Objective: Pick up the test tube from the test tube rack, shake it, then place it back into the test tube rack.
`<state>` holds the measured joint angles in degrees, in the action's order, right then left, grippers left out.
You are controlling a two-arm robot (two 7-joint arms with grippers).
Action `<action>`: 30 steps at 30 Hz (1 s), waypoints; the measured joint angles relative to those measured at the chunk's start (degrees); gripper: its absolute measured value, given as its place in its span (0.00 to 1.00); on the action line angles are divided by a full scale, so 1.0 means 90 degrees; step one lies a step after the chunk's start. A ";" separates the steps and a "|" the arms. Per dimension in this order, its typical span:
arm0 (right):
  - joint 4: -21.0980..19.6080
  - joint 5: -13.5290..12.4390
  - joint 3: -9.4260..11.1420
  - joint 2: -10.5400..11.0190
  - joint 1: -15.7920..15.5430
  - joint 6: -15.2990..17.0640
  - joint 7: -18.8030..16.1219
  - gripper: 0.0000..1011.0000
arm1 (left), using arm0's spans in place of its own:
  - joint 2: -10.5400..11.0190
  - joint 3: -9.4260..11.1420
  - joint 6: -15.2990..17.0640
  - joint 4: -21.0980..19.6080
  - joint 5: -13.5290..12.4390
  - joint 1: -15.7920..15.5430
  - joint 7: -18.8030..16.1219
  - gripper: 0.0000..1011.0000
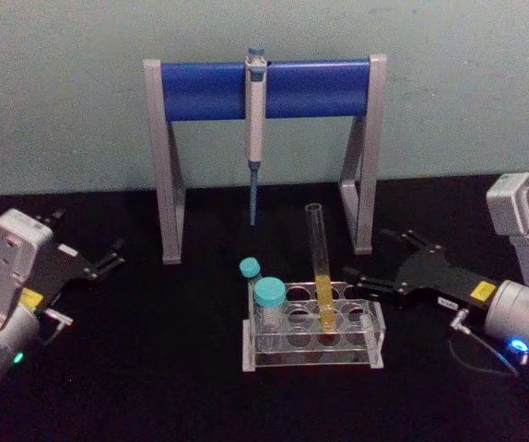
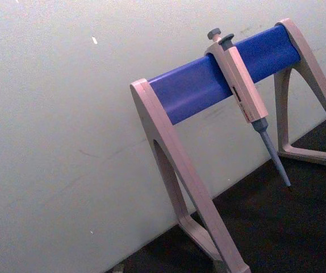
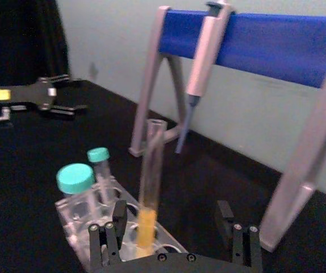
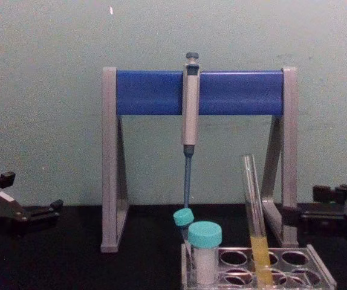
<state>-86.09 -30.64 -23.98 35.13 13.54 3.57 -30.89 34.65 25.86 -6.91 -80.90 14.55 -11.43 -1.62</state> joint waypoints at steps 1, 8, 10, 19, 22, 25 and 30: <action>0.0012 -0.0022 -0.0012 -0.0007 0.0030 0.0045 -0.0073 0.99 | 0.0000 0.0000 0.0000 0.0001 0.0000 0.0000 0.0000 1.00; 0.0257 -0.0190 -0.0215 -0.0080 0.0398 0.0311 -0.0592 0.99 | 0.0000 0.0000 0.0000 0.0000 0.0000 0.0000 0.0000 1.00; 0.0376 -0.0193 -0.0302 -0.0113 0.0536 0.0344 -0.0701 0.99 | 0.0000 0.0000 0.0000 0.0001 0.0000 0.0000 0.0000 1.00; 0.0855 -0.0109 -0.0624 -0.0306 0.1047 0.0392 -0.0888 0.99 | 0.0000 0.0000 0.0000 0.0000 0.0000 0.0000 0.0000 1.00; 0.1027 -0.0078 -0.0712 -0.0381 0.1210 0.0409 -0.0928 0.99 | 0.0000 0.0000 0.0000 0.0001 0.0000 0.0000 0.0000 1.00; 0.1188 -0.0038 -0.0786 -0.0444 0.1351 0.0410 -0.0977 0.99 | 0.0000 0.0000 0.0000 0.0000 0.0000 0.0000 0.0000 1.00; 0.1432 0.0030 -0.0923 -0.0543 0.1569 0.0393 -0.1087 0.99 | 0.0000 0.0000 0.0000 0.0000 0.0000 0.0000 0.0000 1.00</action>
<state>-73.20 -30.37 -32.29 30.24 27.66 7.11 -40.67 34.64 25.86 -6.91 -80.90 14.55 -11.43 -1.62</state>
